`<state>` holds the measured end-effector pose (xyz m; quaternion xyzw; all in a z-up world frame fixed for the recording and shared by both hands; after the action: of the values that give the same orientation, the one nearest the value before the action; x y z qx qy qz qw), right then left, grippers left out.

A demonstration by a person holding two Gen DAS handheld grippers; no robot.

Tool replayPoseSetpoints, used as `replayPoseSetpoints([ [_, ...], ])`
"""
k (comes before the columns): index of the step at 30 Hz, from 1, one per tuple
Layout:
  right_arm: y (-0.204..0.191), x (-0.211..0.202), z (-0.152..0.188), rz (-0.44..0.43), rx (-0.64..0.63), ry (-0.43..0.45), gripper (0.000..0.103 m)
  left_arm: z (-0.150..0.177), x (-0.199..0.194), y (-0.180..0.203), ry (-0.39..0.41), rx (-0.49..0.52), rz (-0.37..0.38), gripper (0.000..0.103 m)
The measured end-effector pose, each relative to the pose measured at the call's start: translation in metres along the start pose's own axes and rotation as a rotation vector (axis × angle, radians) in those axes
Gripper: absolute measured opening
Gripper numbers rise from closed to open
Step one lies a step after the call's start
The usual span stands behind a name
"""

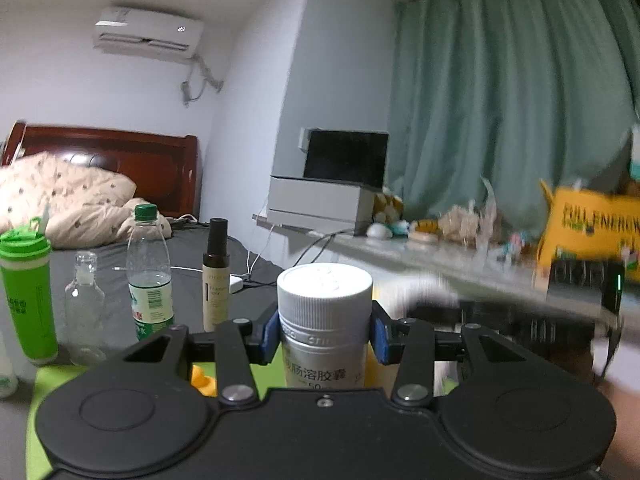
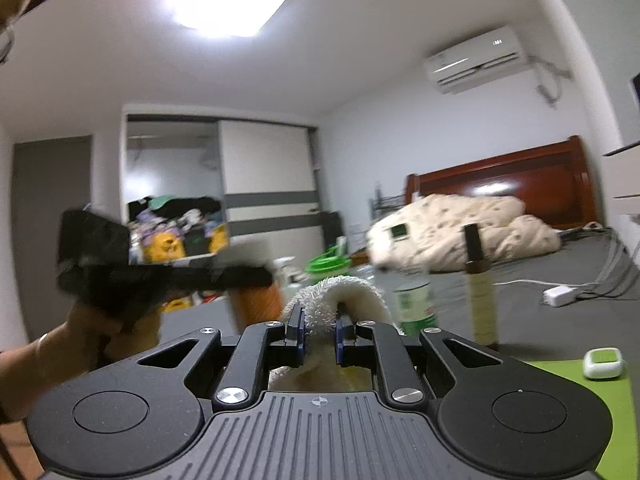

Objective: Clean container
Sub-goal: 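Rub the towel along the jar's side with the right gripper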

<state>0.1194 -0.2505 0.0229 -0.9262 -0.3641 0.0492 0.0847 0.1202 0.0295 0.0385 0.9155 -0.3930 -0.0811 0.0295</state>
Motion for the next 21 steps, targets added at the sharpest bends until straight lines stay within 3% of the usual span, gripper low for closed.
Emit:
replayPoseSetpoints([
  [5, 0.002, -0.004, -0.018, 0.023, -0.015, 0.059, 0.013, 0.015, 0.000, 0.006, -0.028, 0.046, 0.046, 0.043],
  [9, -0.004, -0.004, -0.027, -0.021, -0.033, 0.068, 0.013, 0.021, -0.001, 0.010, -0.023, 0.058, 0.085, 0.043],
  [21, -0.024, 0.008, -0.014, -0.183, -0.116, -0.088, 0.013, 0.021, -0.012, 0.016, 0.018, 0.101, 0.159, 0.043],
])
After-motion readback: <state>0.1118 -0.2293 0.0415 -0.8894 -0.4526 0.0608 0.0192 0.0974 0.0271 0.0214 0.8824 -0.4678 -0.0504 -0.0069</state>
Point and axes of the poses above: each gripper's, at about its wrist camera, not at the fingertips, and x roughly the way its jaws point, y to its right, z to its underside, the point moved 2 cm from there along x, roughly the way its jaws point, and after that the axes turned 8 degrees about z, right-handed, at the moved point
